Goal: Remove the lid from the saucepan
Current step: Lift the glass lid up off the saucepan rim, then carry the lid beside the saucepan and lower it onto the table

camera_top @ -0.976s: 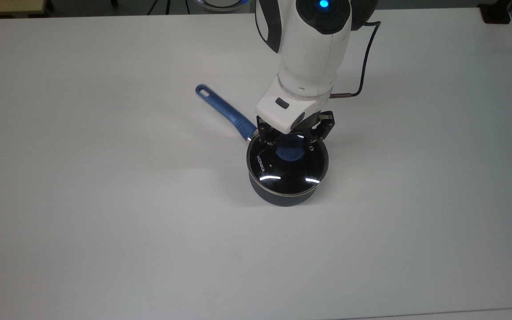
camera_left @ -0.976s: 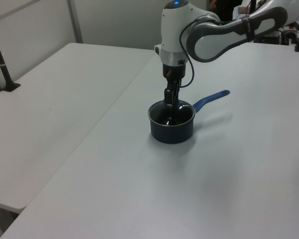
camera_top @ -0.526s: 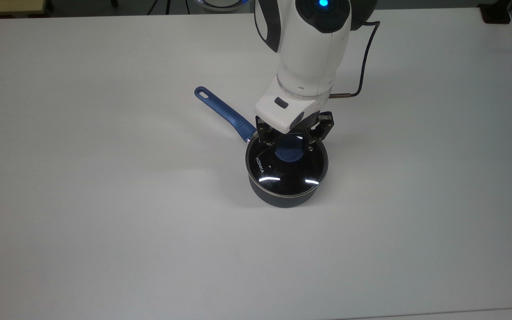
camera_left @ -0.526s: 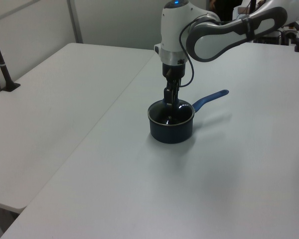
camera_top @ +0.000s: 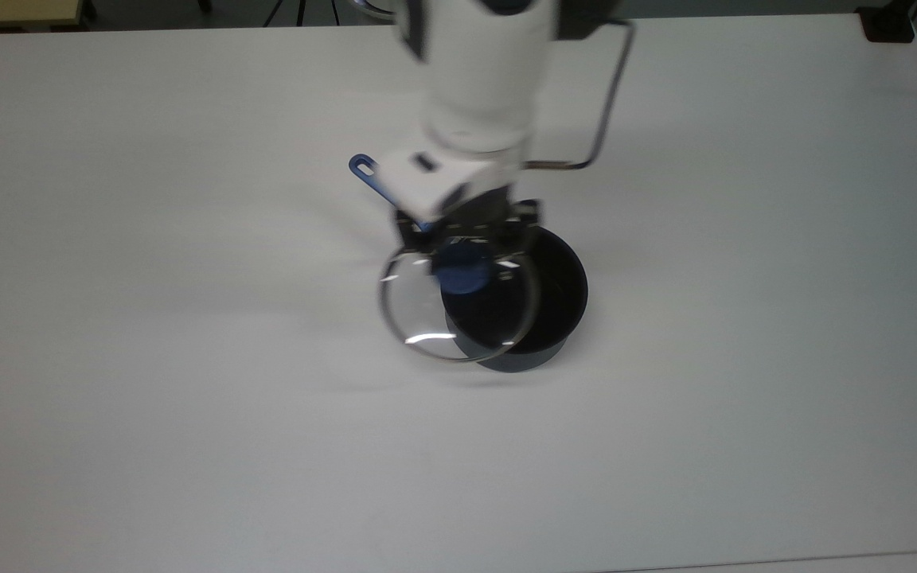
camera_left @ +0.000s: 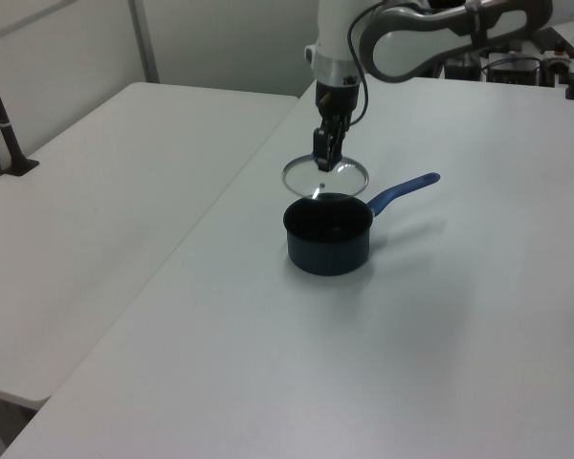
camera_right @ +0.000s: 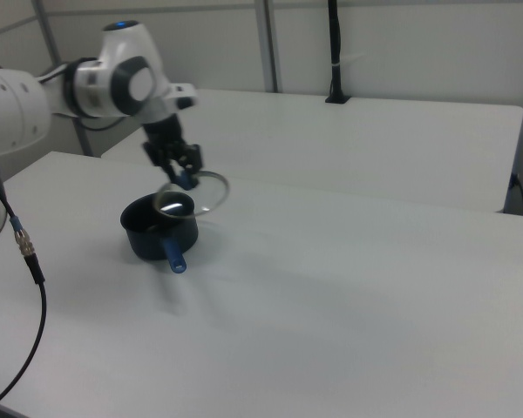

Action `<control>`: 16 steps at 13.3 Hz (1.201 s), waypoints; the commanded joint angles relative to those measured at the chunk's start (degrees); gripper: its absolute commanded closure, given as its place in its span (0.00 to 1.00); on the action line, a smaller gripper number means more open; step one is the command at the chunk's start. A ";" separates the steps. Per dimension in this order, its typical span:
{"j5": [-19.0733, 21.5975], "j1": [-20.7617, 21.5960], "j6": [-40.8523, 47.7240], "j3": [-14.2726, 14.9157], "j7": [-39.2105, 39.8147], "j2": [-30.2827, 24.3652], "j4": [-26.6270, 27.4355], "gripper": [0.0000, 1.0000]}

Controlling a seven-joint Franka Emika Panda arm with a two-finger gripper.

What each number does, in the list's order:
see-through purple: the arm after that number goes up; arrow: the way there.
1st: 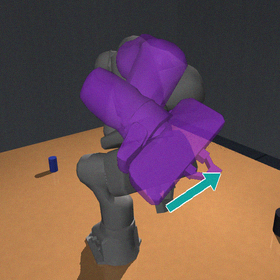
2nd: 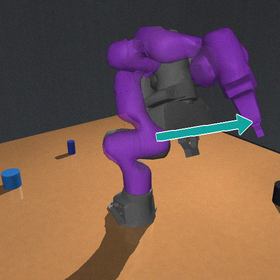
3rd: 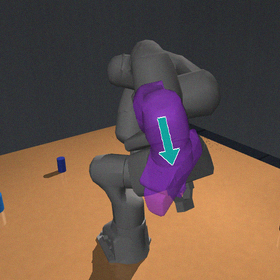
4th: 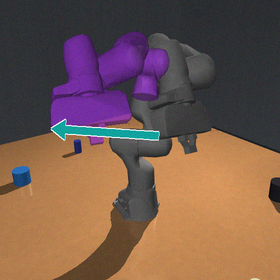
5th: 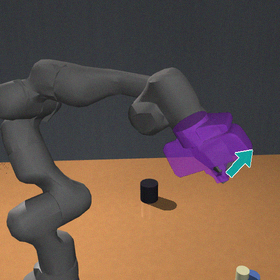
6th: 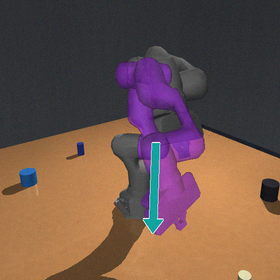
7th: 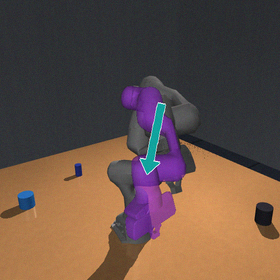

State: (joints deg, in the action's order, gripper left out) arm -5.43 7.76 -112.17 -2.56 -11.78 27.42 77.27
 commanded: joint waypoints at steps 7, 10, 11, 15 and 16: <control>-0.11 -18.12 0.64 0.01 13.79 -1.32 9.21 0.73; -0.11 -18.48 0.38 0.01 14.59 -1.32 11.76 0.73; -0.46 -18.57 -0.06 0.01 14.68 -1.14 12.98 0.73; -0.64 -18.48 -0.24 0.01 16.44 -0.79 14.58 0.73; -0.64 -18.48 -0.15 0.01 16.44 -0.70 14.67 0.70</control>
State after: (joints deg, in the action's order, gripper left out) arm -5.44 -10.73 -112.02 -2.40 3.47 28.08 90.17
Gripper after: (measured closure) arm 0.383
